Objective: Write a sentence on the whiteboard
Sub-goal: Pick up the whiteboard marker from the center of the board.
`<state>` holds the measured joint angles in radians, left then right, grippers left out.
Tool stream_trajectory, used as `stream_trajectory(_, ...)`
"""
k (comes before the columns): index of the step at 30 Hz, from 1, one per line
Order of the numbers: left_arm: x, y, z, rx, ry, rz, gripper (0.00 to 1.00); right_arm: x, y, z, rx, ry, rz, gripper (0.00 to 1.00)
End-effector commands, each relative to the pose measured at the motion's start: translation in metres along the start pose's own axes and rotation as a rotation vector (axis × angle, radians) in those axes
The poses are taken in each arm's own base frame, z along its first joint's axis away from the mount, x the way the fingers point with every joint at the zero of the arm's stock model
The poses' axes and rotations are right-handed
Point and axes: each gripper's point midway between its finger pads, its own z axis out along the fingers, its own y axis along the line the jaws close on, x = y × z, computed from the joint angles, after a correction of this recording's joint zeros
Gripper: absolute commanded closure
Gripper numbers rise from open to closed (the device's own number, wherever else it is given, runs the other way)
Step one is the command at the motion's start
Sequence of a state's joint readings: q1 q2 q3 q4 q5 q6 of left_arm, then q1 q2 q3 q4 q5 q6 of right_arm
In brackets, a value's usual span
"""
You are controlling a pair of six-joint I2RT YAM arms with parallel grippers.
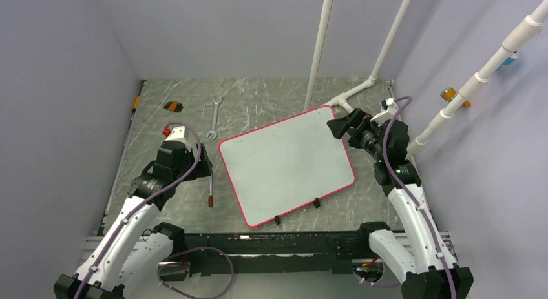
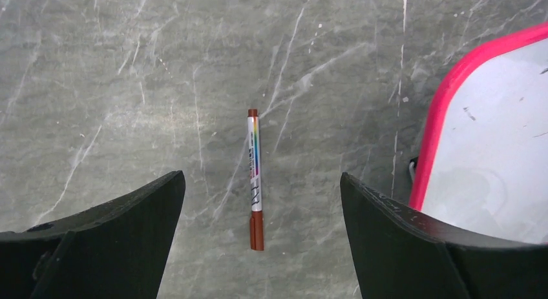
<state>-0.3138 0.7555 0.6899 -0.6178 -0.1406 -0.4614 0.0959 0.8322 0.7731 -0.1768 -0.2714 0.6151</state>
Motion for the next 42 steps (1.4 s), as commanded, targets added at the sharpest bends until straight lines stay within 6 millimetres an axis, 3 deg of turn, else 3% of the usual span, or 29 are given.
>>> stream_trajectory(1, 0.002, 0.002, 0.001, -0.01, -0.029, -0.017, 0.07, -0.01, 0.005, 0.004, -0.011, -0.029, 0.022, 0.0)
stream_trajectory(18, 0.051, -0.014, 0.036, 0.039, 0.104, -0.002, 0.18, -0.01, 0.006, -0.002, 0.022, 0.016, -0.013, 0.0)
stream_trajectory(22, 0.067, -0.012, 0.044, 0.026, 0.146, 0.009, 0.27, -0.007, 0.009, -0.003, 0.003, 0.044, -0.025, 0.0)
stream_trajectory(34, 0.108, 0.005, 0.043, -0.085, 0.234, -0.045, 0.39, 0.003, 0.01, -0.006, -0.013, 0.078, -0.021, 0.0)
stream_trajectory(42, 0.132, 0.011, 0.043, -0.123, 0.279, -0.074, 0.41, 0.003, 0.012, -0.007, -0.019, 0.081, -0.026, 0.0)
